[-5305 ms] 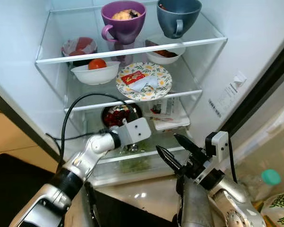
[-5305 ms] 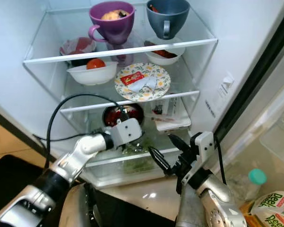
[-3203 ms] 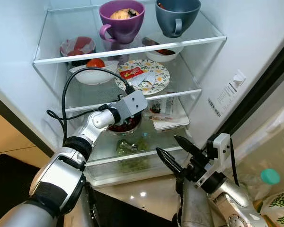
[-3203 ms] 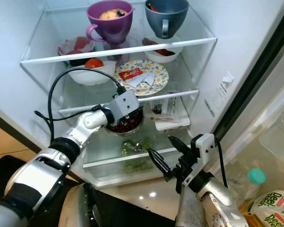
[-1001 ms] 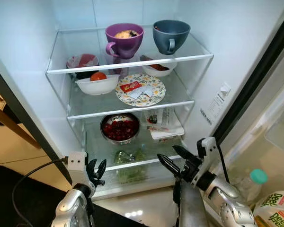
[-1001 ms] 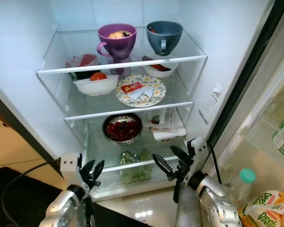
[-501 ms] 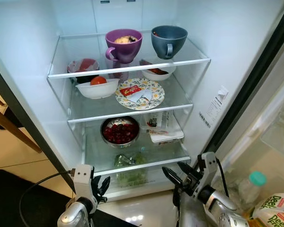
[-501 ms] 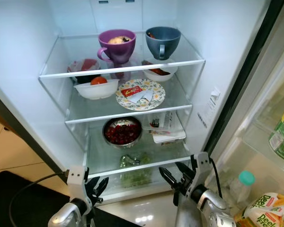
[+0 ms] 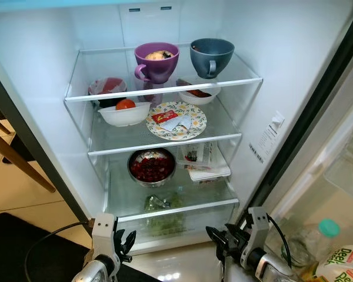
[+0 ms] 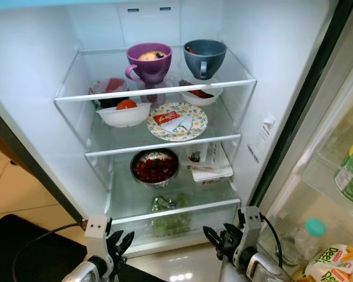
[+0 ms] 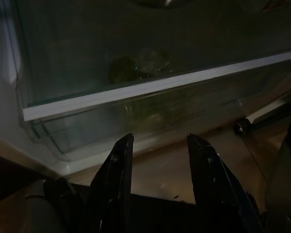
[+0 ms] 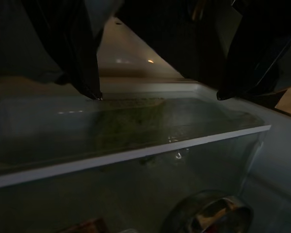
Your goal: Restocking fridge
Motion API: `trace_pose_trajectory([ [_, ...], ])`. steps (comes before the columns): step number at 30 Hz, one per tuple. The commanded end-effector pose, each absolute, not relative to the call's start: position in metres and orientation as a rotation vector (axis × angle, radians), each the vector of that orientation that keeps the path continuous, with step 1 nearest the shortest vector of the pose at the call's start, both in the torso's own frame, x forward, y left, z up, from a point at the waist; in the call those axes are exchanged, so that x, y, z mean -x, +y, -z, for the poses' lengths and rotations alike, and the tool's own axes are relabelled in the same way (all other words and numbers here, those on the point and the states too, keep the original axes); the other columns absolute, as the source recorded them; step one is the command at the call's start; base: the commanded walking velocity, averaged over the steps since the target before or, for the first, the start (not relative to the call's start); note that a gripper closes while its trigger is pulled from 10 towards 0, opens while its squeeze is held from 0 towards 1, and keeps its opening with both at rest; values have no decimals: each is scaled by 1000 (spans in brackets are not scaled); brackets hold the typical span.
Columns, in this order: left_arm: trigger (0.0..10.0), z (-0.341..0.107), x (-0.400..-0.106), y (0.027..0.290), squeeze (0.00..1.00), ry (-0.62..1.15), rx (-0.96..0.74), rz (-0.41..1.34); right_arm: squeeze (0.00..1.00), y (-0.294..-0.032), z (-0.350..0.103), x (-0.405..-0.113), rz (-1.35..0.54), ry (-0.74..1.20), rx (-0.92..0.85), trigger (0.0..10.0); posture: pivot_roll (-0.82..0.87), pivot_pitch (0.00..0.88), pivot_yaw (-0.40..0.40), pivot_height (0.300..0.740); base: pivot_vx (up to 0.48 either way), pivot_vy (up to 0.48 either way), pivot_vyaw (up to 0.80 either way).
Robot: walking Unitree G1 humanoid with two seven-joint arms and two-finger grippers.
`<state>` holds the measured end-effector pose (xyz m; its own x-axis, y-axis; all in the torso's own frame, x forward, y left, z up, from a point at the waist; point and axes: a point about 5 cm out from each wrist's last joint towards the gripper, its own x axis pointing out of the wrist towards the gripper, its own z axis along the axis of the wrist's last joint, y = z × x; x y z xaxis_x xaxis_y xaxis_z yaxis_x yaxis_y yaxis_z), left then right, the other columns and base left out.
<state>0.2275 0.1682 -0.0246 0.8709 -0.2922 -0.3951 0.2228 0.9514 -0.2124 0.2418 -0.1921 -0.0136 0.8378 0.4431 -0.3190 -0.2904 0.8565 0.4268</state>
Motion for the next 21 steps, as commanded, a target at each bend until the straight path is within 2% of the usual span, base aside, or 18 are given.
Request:
trace_pose_trajectory([
  [1,10000,29,-222,179,0,465,132,257,0,-196,26,-229,-357,468,-407,10000,-21,75,23,474,0,0,0],
  [12,10000,51,-202,187,0,580,85,233,0,-200,47,-211,-287,601,-419,10000,-33,59,16,489,0,0,0],
  [21,10000,59,-191,193,0,632,85,198,0,-206,50,-206,-243,596,-446,10000,-31,58,12,494,0,0,0],
])
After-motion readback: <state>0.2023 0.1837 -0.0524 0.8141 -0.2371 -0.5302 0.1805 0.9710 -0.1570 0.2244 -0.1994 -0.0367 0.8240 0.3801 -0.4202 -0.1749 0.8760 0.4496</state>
